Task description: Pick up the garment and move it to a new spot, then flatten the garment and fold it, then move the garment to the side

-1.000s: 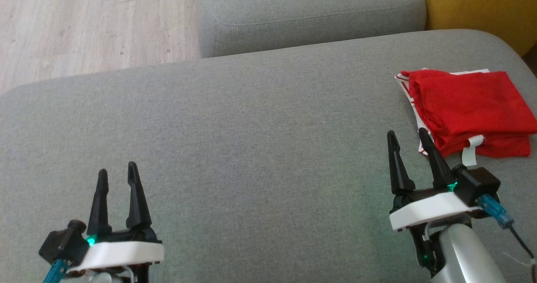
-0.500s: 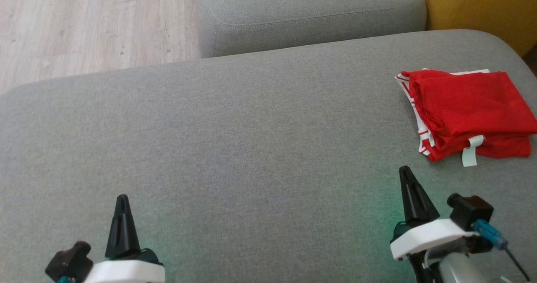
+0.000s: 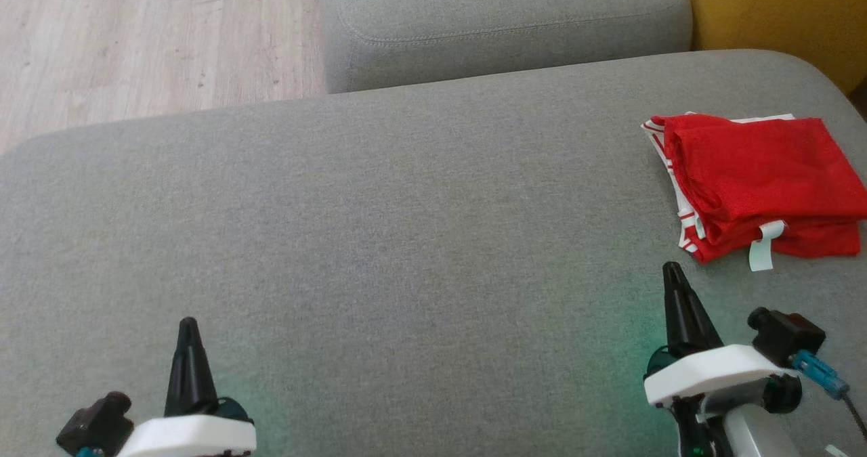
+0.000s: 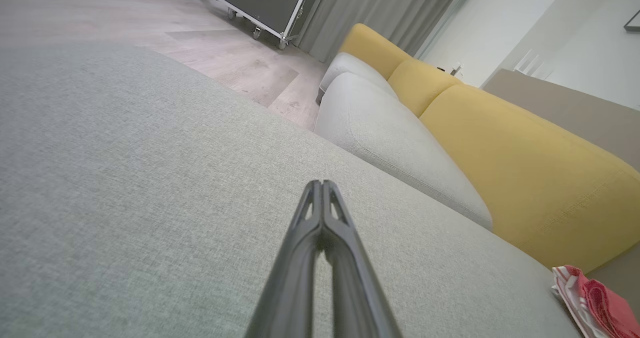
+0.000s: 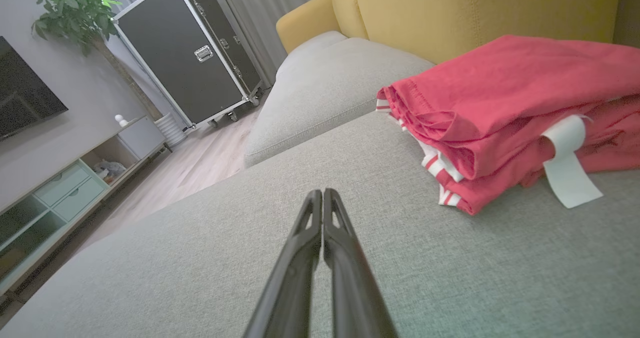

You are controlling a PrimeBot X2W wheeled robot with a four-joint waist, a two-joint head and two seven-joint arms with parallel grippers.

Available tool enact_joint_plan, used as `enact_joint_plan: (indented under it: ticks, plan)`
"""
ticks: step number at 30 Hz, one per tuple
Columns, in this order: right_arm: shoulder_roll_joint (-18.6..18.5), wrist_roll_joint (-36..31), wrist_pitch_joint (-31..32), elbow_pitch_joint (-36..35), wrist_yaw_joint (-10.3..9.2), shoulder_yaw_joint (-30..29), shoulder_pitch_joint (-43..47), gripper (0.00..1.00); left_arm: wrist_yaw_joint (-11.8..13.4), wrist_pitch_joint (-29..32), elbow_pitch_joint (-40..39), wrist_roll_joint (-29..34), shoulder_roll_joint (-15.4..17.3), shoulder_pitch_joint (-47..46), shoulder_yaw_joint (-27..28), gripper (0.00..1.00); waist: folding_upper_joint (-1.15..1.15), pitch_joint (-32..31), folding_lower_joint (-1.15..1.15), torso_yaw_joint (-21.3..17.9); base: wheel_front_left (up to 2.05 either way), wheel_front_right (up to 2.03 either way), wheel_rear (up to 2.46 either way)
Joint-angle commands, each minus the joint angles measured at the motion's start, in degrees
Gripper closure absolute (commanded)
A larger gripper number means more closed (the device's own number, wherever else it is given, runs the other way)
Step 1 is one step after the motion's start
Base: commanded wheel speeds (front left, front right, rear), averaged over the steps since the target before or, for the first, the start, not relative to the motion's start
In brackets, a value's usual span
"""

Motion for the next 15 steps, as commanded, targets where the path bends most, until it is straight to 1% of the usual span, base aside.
enact_joint_plan:
  ticks: [1,15]
  plan:
    - [-0.40,2.21,0.47,-2.20,-0.01,-0.26,-2.47,1.00,-0.17,0.52,-1.90,-1.69,0.12,-2.90,0.88,1.00,0.00,0.00,0.00,0.05,0.00,0.00,0.00]
    - [-0.55,11.26,2.60,-3.18,-0.01,-1.54,-2.40,1.00,-0.27,2.89,-2.03,-9.24,0.15,-3.62,1.73,1.00,0.00,-0.03,0.00,0.43,0.00,0.00,0.00]
